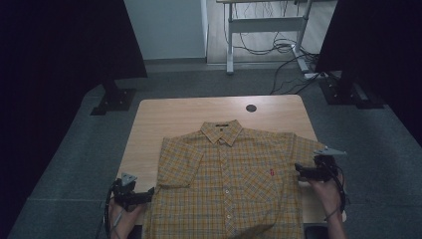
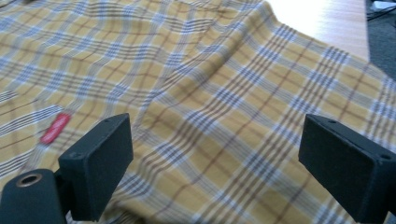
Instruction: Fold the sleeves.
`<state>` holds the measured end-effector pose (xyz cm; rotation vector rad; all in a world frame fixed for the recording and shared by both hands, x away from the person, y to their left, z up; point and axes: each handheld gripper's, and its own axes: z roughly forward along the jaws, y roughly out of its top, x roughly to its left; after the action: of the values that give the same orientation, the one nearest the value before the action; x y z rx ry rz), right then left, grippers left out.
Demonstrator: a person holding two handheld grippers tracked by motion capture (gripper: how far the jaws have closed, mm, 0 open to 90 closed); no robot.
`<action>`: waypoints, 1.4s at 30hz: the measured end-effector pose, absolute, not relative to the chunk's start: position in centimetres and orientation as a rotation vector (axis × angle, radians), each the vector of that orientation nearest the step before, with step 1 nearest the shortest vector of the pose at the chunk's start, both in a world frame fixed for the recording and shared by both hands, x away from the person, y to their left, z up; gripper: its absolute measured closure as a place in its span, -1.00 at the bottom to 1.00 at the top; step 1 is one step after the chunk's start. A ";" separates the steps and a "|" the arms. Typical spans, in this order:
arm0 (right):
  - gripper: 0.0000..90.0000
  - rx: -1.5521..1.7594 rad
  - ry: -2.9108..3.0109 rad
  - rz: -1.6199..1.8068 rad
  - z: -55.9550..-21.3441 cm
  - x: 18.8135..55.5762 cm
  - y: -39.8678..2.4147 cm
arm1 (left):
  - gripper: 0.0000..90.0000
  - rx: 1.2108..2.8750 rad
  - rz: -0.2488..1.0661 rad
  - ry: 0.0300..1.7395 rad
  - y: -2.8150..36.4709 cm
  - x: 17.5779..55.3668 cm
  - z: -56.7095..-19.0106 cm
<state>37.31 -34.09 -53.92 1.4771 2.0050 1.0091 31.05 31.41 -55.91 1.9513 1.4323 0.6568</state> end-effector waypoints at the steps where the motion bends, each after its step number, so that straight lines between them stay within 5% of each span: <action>1: -0.79 1.481 2.000 1.006 -53.9 37.5 -34.2 | -1.00 1.951 0.657 1.432 31.4 31.1 -55.9; 21: -0.53 1.578 1.918 0.889 -56.6 40.4 -36.0 | -1.00 1.950 0.657 1.433 31.4 31.0 -55.9; 26: 0.08 1.566 1.904 0.916 -56.4 40.0 -35.9 | -1.00 1.948 0.658 1.435 31.3 31.0 -55.9; 27: 0.38 1.570 1.895 0.926 -56.4 39.9 -35.6 | -1.00 1.947 0.658 1.435 31.3 31.0 -55.9; 31: 0.80 1.585 1.897 0.944 -56.3 39.8 -34.9 | -1.00 1.948 0.658 1.435 31.3 31.0 -55.9; 42: 0.92 1.572 1.856 1.060 -54.9 39.2 -34.6 | -1.00 1.948 0.658 1.435 31.3 31.0 -55.9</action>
<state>39.17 -34.56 -54.88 1.5721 1.8561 1.0599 31.00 31.27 -55.92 1.9478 1.4351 0.6579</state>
